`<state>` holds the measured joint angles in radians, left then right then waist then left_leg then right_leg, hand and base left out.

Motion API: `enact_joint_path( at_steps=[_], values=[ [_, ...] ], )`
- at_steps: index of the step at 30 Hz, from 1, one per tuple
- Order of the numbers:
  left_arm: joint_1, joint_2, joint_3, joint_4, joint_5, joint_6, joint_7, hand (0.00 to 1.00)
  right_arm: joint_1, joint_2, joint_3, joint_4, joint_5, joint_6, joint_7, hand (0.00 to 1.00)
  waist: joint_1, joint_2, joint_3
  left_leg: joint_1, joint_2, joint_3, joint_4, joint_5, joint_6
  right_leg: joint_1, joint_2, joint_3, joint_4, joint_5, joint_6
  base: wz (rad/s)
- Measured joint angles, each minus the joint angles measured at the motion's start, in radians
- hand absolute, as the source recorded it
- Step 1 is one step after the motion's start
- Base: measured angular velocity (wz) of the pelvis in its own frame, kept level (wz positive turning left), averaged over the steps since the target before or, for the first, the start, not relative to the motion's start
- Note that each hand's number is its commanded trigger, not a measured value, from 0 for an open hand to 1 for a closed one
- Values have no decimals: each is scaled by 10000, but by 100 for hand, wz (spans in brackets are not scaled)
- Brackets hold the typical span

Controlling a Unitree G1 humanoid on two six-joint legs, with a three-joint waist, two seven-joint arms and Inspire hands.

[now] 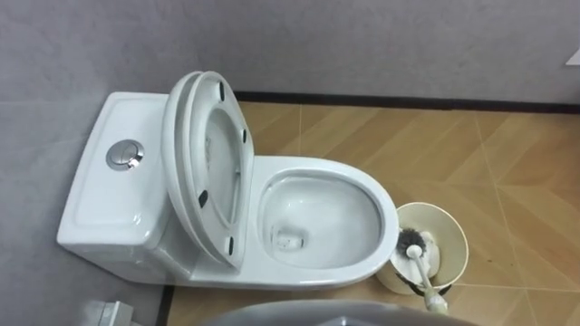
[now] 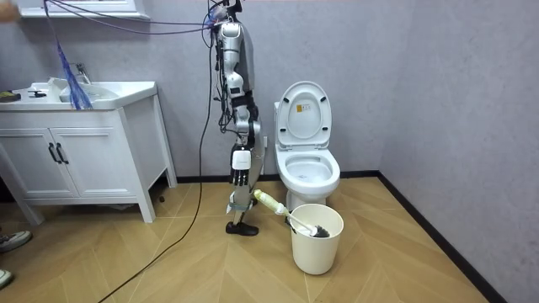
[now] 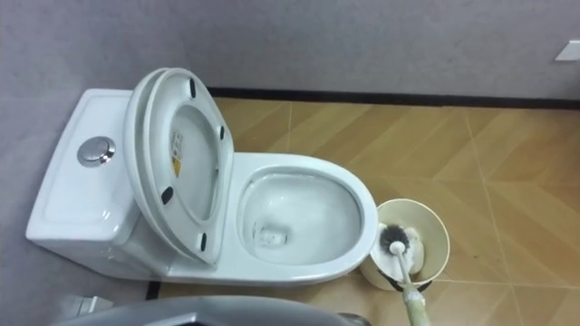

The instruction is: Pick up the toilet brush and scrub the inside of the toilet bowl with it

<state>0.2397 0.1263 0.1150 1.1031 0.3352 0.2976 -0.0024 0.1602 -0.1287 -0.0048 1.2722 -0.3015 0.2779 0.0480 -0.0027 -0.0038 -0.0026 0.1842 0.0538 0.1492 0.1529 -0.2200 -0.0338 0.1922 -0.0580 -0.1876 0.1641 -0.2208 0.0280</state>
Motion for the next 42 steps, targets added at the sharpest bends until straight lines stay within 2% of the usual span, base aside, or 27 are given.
enact_joint_path(
  at_steps=[6, 10, 14, 16, 18, 21, 28, 30, 33, 36, 38, 42],
  values=[
    [-83, -7, -21, -5, 8, -204, 2, 0, 28, 3, -6, -636, 3, -428, -540, 0, -62, 84, -3, -100, -46, -8, -11, -2, 3, -26, -29, -41, -122, -19, 27, 2],
    [-123, -8, -124, -51, 16, -420, 2, 0, -48, -20, -197, -1054, -70, -772, -982, 0, -99, 100, -9, -262, -99, -85, 24, 1, 7, -200, -51, 148, -84, -30, 43, 4],
    [-137, 35, -134, -68, 61, -774, 4, 0, -195, -58, -221, -1555, 231, -1465, -1592, 0, 25, 70, 11, -445, -110, 4, 118, 2, 9, -415, -60, 268, -72, -25, 41, -6],
    [-151, 59, -131, -81, 63, -934, 5, 0, -300, -58, -233, -1677, 457, -1693, -1766, 0, 97, 49, 10, -491, -113, 7, 118, 2, 8, -457, -53, 367, -100, -24, 40, -2],
    [-159, 67, -120, -246, 83, -1101, 5, 0, -473, -49, -365, -1875, 680, -2039, -2033, 0, 88, -11, 35, -567, -114, 3, 116, 2, 8, -513, -54, 337, -98, -15, 36, 3],
    [-229, 125, -102, -245, 114, -1276, 5, 0, -671, -48, -563, -1884, 742, -2354, -2526, 0, 74, -29, 30, -708, -119, -13, 129, 2, 9, -574, -62, 222, -89, -13, 37, 7],
    [-875, 247, -201, -211, 30, -1575, 215, 0, -1381, -176, -920, -1608, 1452, -2593, -3724, 0, 41, 21, 32, -1637, -111, -152, 403, 6, 16, -1428, -89, 154, 135, 60, 15, 4],
    [-1111, 302, -221, -212, -138, -1646, 411, 0, -1626, -265, -962, -1362, 1551, -2645, -4065, 0, 38, 23, 70, -1959, -114, -180, 480, 21, 41, -1743, -110, 109, 243, 94, 18, 3],
    [-1352, 392, -319, -228, -331, -1894, 555, 0, -1846, -388, -962, -1061, 1582, -2749, -4385, 0, -26, 57, 78, -2384, -134, -240, 519, 73, 123, -2098, -139, -56, 237, 175, 26, 8],
    [-1591, 451, -453, -247, -513, -2181, 655, 0, -2019, -480, -955, -633, 1578, -2909, -4541, 0, -68, 119, 91, -2708, -141, -248, 528, 110, 166, -2444, -141, -67, 245, 230, 23, 0],
    [-1684, 464, -621, -247, -514, -2340, 702, 0, -2014, -505, -954, -577, 1582, -2966, -4628, 0, -78, 172, 61, -2949, -140, -245, 539, 129, 179, -2706, -141, -58, 295, 246, 18, -2],
    [-2028, 483, -872, -240, -501, -2513, 762, 0, -2262, -640, -823, -92, 1859, -3018, -4744, 0, -79, 242, 52, -3512, -139, -354, 588, 200, 179, -3279, -151, -101, 419, 273, -7, 2]
  ],
)
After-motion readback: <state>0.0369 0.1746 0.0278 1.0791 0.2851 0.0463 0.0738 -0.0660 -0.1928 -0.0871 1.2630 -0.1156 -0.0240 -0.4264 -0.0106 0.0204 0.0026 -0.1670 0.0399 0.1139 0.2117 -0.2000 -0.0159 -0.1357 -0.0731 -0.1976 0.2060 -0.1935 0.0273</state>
